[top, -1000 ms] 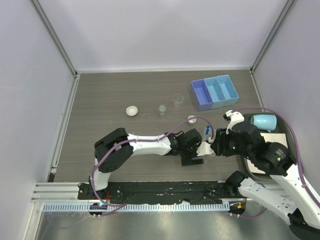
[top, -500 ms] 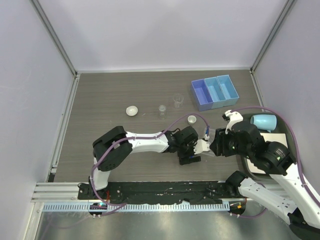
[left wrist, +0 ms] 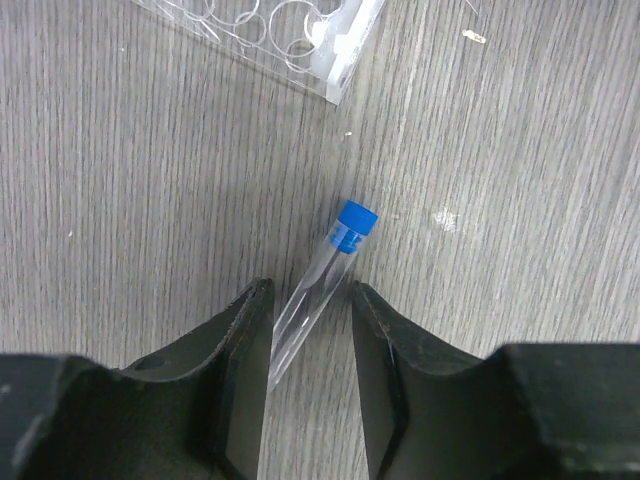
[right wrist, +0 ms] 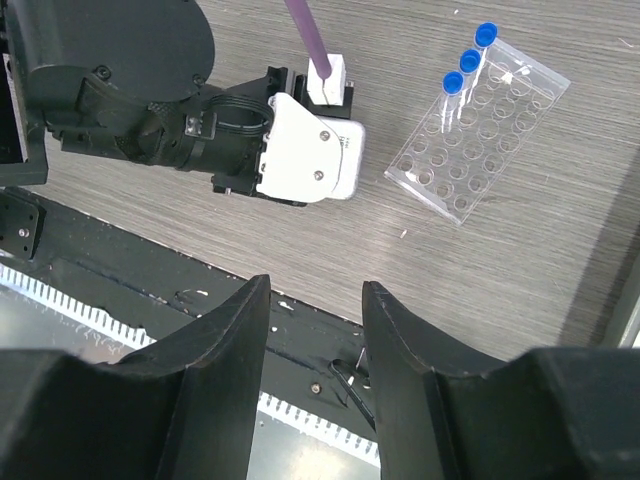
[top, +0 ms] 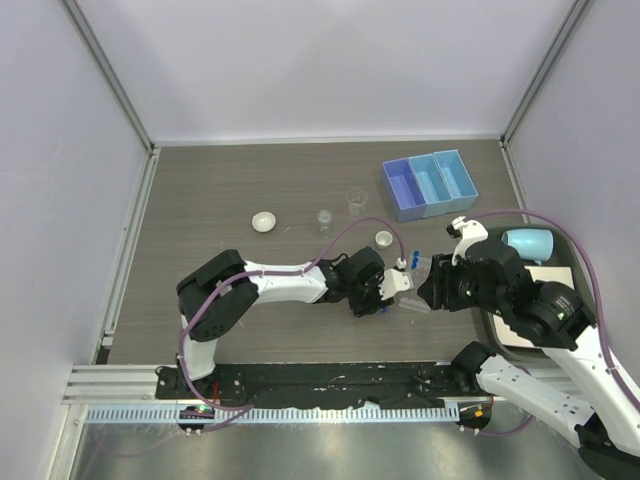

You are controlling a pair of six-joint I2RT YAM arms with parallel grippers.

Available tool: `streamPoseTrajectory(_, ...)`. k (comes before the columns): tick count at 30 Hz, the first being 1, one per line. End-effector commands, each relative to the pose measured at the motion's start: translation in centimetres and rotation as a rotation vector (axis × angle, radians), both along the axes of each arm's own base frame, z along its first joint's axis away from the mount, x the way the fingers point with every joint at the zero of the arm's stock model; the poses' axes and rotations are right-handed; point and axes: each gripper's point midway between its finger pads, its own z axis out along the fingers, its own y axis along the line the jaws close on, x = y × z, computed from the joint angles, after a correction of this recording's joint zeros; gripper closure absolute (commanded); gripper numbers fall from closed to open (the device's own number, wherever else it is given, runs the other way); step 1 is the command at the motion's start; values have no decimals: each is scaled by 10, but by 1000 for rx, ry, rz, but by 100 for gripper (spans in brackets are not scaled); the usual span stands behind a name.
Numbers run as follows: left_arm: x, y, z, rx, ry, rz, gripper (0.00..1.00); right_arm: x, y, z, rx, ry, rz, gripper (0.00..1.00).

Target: Organize the chemistry lab equipment

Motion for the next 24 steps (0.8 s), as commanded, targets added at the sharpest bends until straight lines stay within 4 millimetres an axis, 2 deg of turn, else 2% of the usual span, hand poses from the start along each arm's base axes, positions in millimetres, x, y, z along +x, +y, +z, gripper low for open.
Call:
streamPoseTrajectory(1, -12, 36, -26, 100, 66, 70, 63, 3, 5, 14, 33, -20, 2, 53)
streamPoseTrajectory(6, -14, 42, -28, 98, 84, 113, 73, 6, 9, 12, 35, -11, 1, 53)
streamPoseTrajectory(12, -19, 53, -26, 78, 93, 172, 76, 8, 15, 5, 39, 10, 5, 53)
streamPoseTrajectory(15, -20, 58, -21, 64, 91, 203, 81, 10, 18, 4, 46, 13, 7, 53)
streamPoseTrajectory(20, -22, 64, -1, 11, 90, 248, 88, 8, 22, -7, 52, 41, 19, 53)
streamPoseTrajectory(22, -24, 66, 6, -5, 94, 264, 94, 8, 26, -12, 61, 53, 28, 53)
streamPoseTrajectory(23, -24, 66, 15, -27, 90, 271, 96, 9, 26, -15, 58, 58, 26, 53)
streamPoseTrajectory(24, -25, 66, 19, -39, 96, 274, 100, 5, 33, -16, 83, 71, 56, 53)
